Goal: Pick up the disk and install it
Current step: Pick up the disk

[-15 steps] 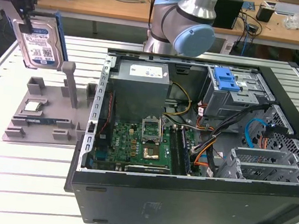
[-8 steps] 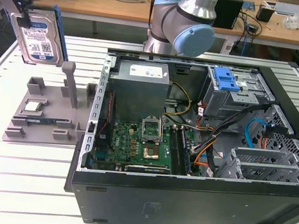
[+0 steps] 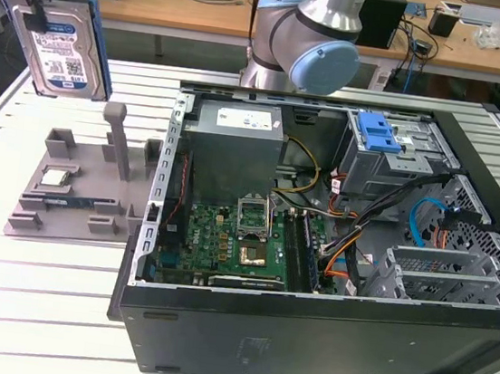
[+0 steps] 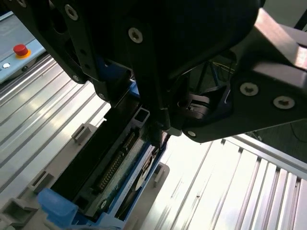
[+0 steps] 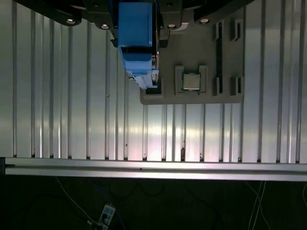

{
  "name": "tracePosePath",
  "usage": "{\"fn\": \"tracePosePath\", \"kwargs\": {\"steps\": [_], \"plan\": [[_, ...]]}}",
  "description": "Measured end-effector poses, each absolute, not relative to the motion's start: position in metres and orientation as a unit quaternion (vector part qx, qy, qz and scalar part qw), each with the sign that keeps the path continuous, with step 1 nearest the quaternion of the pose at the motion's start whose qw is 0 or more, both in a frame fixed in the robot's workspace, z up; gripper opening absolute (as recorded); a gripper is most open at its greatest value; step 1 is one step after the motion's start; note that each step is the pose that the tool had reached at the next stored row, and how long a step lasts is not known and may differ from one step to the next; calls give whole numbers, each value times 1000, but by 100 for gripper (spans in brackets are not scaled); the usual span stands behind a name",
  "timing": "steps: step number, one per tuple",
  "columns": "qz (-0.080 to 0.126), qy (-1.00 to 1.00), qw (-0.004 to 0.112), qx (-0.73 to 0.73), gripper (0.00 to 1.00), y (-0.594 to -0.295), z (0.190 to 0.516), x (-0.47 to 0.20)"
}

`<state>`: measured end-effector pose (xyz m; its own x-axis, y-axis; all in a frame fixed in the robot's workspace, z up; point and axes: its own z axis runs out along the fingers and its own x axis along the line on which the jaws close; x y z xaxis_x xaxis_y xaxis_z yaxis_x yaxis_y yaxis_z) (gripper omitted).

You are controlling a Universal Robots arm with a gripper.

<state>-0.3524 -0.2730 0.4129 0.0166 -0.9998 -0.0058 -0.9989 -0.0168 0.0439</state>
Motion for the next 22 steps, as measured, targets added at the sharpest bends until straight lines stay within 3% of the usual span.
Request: {"fn": "tracePosePath", "kwargs": {"steps": [22], "plan": [[-17,-701,14,713,36,-272,472,-352]]}}
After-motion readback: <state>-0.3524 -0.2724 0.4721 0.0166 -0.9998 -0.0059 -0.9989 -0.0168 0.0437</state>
